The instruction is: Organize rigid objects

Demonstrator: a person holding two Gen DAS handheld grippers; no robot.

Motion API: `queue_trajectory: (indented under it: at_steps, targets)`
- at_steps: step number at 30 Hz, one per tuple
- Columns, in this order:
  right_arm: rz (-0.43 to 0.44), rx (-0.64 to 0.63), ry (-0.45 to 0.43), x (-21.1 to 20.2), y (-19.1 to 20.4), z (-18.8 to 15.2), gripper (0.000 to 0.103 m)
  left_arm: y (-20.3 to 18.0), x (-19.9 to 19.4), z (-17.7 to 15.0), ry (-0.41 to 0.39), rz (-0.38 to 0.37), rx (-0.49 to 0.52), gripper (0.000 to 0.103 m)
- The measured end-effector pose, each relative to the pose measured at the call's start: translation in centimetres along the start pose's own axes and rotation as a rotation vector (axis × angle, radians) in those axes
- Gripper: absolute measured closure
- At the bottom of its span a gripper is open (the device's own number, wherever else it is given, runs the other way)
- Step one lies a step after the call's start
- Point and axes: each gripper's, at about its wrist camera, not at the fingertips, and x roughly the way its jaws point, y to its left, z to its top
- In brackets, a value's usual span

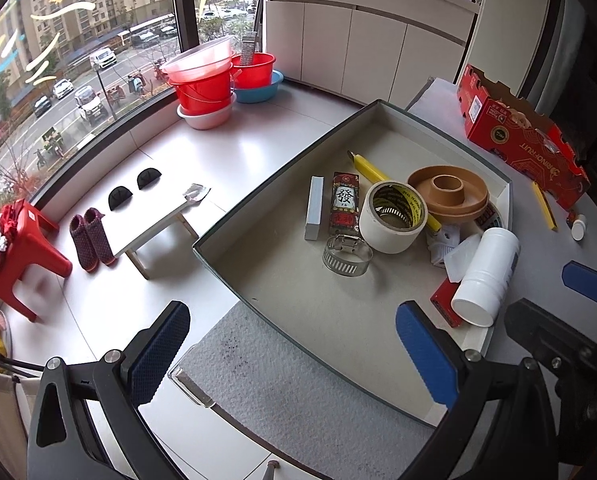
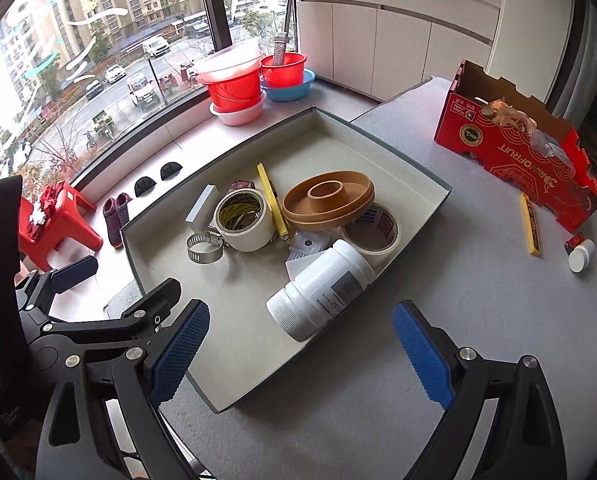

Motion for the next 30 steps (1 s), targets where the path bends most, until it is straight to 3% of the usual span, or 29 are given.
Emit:
queue_trajectory:
  at_steps: [30]
  targets:
    - [-0.006, -0.048, 0.0, -0.77, 0.95, 0.25, 0.009, 0.34, -0.38, -0.84, 0.028, 0.0, -0.004, 0.0]
